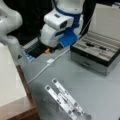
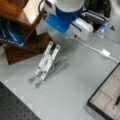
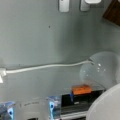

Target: Turn off the lamps. Pick up the book. Place the book on the shelf position.

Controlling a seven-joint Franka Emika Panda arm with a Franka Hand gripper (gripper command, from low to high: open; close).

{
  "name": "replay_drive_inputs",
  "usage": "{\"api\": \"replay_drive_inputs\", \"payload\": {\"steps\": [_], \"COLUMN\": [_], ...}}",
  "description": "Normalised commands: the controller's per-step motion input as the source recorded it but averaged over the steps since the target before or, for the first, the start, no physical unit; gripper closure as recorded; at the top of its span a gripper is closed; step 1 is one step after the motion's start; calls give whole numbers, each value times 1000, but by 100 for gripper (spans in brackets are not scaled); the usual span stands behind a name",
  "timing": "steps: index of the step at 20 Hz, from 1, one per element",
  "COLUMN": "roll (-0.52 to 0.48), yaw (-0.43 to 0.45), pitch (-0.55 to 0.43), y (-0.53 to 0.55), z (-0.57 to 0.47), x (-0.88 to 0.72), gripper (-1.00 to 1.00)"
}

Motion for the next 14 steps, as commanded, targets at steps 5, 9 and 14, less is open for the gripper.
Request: {"api": "replay_drive_inputs", "payload": {"steps": [5,9,14], "roll": [277,213,210], "yaw": [83,61,57], "pitch": [-348,-287,-248], "y": [3,49,25], "z": [-253,-176,-124], "x": [-374,-277,-212], "gripper": [-100,-100,-100]}}
